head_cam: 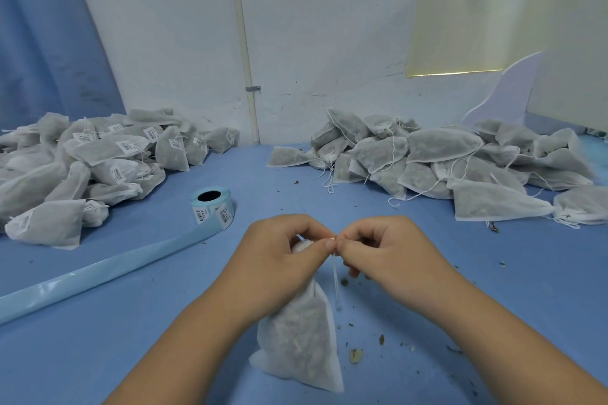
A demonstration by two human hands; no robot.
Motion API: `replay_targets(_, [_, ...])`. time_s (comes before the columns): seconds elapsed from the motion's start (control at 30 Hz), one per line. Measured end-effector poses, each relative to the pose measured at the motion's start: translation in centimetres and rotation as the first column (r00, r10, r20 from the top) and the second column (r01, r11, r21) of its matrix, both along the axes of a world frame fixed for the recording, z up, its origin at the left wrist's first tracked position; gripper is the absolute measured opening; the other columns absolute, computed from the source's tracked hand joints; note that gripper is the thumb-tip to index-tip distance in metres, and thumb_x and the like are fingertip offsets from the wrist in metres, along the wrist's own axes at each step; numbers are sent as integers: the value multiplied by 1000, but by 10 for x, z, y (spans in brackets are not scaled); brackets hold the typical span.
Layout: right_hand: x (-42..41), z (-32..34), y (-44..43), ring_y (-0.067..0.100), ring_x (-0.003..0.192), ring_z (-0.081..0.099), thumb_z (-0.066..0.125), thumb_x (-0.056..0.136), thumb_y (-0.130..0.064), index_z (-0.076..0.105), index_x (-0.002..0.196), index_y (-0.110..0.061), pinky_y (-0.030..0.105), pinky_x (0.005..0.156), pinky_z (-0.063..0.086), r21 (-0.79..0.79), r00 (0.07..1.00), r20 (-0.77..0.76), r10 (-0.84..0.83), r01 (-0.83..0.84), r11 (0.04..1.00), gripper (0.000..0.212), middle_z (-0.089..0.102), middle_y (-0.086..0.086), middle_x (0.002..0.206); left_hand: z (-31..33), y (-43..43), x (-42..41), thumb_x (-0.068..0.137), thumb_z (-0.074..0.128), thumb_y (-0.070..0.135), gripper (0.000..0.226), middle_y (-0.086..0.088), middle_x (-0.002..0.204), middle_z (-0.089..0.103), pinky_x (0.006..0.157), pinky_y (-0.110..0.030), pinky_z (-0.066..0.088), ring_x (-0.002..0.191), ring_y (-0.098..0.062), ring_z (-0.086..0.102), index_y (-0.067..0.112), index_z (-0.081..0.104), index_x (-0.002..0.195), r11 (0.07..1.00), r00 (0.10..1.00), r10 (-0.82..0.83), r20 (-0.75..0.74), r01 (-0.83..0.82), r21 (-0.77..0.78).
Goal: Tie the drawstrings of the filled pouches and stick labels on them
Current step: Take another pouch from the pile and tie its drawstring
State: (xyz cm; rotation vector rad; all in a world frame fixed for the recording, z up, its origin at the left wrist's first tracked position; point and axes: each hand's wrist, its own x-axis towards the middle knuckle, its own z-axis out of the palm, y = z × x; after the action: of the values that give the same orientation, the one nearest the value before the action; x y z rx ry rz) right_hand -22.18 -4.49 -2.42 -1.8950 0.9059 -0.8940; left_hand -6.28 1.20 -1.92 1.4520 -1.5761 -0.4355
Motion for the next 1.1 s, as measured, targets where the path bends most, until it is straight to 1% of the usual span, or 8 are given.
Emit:
replay_targets(0.2, [-1, -2, -2, 5, 52, 52, 67, 80, -20, 72, 70, -26, 12, 48, 39, -34, 1000, -10, 6, -6, 999, 13, 60, -9, 54, -1, 0, 1, 84, 69, 20, 21, 21, 57, 59, 53, -9, 35, 52, 2, 48, 30, 70, 66, 999, 998, 40, 45, -40, 0])
replay_targets(0.3, [-2, -2, -2, 4, 53, 52, 68, 79, -18, 73, 71, -25, 13, 50, 41, -39, 1000, 6, 17, -17, 999, 11, 61, -9, 55, -1, -1, 0, 83, 68, 25, 18, 10, 62, 62, 52, -9, 36, 53, -1, 48, 29, 69, 66, 998, 998, 32, -57, -29, 62])
replay_targets(0.4, [-1, -4, -2, 4, 52, 51, 68, 78, -16, 73, 70, -26, 16, 51, 42, -42, 1000, 5, 31, -31, 999, 14, 60, -7, 54, 2, -2, -2, 72, 61, 36, 13, 10, 65, 65, 64, -20, 41, 60, -4, 53, 30, 69, 63, 988, 982, 8, -188, 22, 155])
replay_targets(0.53, [1, -5, -1, 5, 53, 50, 69, 79, -18, 73, 71, -25, 19, 53, 43, -57, 999, -2, 42, -42, 997, 11, 58, -7, 54, 4, -1, -4, 68, 59, 32, 15, 7, 66, 63, 68, -29, 37, 63, -10, 50, 23, 68, 61, 972, 938, -3, -346, 85, 221])
replay_targets(0.63, [1, -4, 0, 6, 54, 51, 68, 78, -19, 74, 72, -23, 23, 56, 45, -61, 998, 7, 55, -55, 997, 9, 60, -3, 56, 5, -1, -2, 76, 63, 24, 16, 1, 66, 61, 65, -27, 37, 61, -11, 50, 17, 66, 61, 962, 899, -35, -436, 148, 229])
replay_targets(0.7, [1, -2, 1, 7, 55, 51, 69, 80, -20, 74, 73, -21, 23, 56, 44, -58, 998, 20, 54, -53, 997, 9, 63, 3, 60, 6, 0, -1, 79, 64, 18, 20, 0, 65, 59, 62, -26, 37, 59, -11, 50, 15, 64, 59, 955, 881, -54, -470, 184, 234])
replay_targets(0.93, [0, 2, 4, 4, 53, 54, 68, 82, -19, 72, 69, -20, 13, 49, 40, 0, 997, 62, 52, -52, 999, 13, 60, -8, 55, 7, 2, 1, 69, 61, 25, 17, -7, 62, 50, 62, -32, 35, 62, -19, 43, 11, 61, 59, 941, 858, -93, -506, 241, 236])
replay_targets(1.1, [7, -6, 6, 4, 52, 47, 72, 75, -17, 63, 66, -24, 13, 53, 38, -236, 993, 46, -113, 121, 964, 15, 54, -14, 58, 4, 0, -1, 72, 66, 26, 19, -6, 62, 48, 57, -29, 36, 60, -17, 42, 12, 59, 60, 956, 846, -44, -531, 190, 224])
